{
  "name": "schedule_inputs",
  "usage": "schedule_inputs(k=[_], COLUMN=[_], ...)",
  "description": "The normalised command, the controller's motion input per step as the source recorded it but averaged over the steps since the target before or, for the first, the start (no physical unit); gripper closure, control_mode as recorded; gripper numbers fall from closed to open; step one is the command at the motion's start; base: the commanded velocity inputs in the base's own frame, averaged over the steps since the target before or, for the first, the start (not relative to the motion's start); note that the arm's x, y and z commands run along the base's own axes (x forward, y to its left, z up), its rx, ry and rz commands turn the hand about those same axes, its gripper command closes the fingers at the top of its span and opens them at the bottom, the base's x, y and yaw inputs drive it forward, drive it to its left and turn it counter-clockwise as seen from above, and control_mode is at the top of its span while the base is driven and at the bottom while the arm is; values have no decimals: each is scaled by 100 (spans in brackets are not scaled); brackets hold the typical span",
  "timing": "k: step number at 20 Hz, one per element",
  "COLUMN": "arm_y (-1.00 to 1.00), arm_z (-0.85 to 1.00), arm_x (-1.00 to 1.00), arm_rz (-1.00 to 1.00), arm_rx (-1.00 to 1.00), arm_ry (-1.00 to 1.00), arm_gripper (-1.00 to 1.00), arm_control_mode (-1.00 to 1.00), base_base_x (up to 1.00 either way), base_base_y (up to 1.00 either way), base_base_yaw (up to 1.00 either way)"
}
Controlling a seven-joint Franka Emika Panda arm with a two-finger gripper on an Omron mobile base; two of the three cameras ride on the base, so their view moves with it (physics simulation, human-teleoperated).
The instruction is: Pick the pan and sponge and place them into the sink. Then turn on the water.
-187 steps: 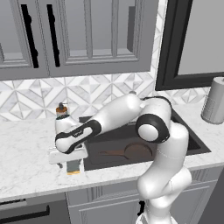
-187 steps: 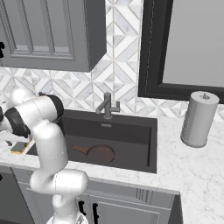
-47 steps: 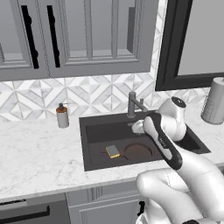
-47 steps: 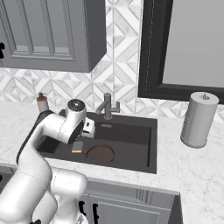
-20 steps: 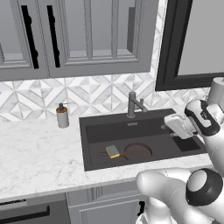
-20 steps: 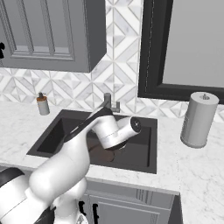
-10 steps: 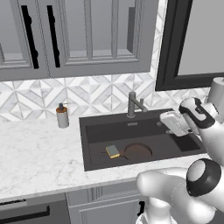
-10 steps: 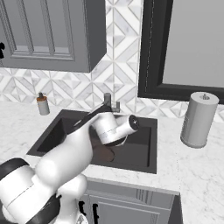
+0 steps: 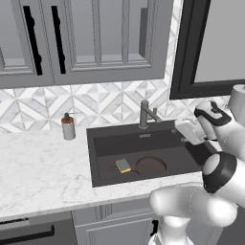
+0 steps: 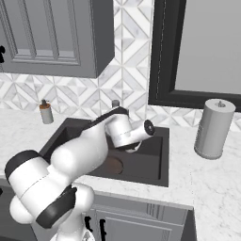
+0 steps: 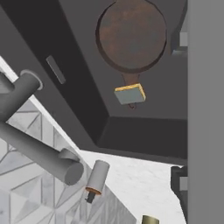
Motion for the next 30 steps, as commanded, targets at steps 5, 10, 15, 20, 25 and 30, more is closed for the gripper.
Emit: schedule_inputs(k=[5,10,15,20,25,30], arm_y=[-19,-12,-1,0,0,0], arm_z=[0,0,0,0,0,0], arm_x=[23,21,25,42,20,22], arm_rz=[0,0,0,0,-1,-4], arm_rx=[0,4,6,1,0,1], arm_ry=[2,0,0,0,0,0], arm_gripper=[-100,-100,-100,-100,-100,-100], arm_control_mode=[-100,-100,-100,-100,-100,-100], base_base_x=[0,0,0,0,0,0], base_base_y=[0,0,0,0,0,0], base_base_yaw=[0,0,0,0,0,0])
